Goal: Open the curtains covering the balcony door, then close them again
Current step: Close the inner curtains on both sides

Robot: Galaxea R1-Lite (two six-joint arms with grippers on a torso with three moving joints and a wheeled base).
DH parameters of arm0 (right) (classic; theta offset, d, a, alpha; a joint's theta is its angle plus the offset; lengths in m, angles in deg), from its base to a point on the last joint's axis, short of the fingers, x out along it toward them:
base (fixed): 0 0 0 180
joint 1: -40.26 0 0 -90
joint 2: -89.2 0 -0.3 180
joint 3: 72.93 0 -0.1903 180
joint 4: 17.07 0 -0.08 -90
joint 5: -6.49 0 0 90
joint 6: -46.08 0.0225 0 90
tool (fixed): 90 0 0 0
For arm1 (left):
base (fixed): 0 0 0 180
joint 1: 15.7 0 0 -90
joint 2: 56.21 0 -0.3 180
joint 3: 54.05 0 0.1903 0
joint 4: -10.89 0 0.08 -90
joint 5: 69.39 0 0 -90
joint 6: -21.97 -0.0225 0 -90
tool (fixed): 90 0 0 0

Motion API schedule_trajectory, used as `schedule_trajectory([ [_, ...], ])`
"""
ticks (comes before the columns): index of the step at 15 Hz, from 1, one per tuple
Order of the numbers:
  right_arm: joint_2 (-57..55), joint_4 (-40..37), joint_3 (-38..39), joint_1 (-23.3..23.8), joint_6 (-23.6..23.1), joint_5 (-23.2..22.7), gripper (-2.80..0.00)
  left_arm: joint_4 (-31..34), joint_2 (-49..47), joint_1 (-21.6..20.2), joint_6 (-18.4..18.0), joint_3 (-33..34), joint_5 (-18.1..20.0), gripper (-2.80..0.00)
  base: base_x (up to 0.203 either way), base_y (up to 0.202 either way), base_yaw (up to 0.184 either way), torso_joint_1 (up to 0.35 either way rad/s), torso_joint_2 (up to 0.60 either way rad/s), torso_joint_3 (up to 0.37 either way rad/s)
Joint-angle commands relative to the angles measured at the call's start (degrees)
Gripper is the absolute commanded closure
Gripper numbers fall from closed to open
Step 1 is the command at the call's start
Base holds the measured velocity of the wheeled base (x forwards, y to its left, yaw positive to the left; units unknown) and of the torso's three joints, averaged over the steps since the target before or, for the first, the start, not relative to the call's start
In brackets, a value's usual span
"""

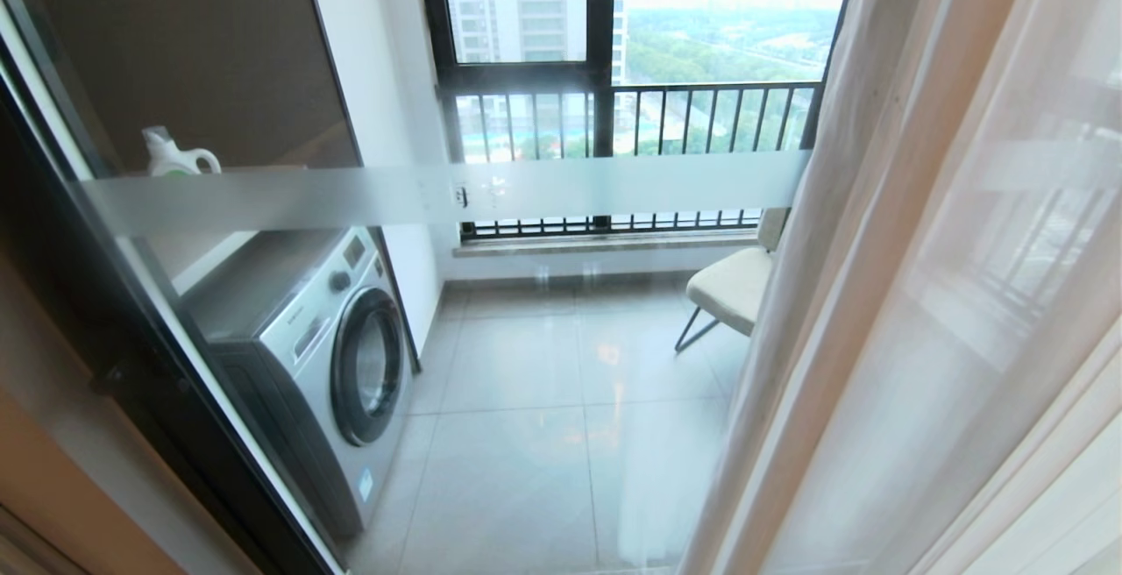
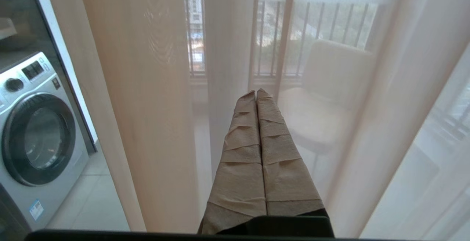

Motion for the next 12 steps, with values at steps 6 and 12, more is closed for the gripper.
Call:
schedule_trajectory([
  [6,12.01,-16.17,0.10,2.74,-0.02,0.28,0.00,-0.01,0.02,0.00,0.06,0.01,0.01,0.00,0.000,0.000,0.000,0.000,0.00,0.000],
  [12,22.72,-25.63,0.10,4.27,-0.53,0.22,0.00,-0.01,0.02,0.00,0.05,0.01,0.01,0.00,0.000,0.000,0.000,0.000,0.00,0.000],
])
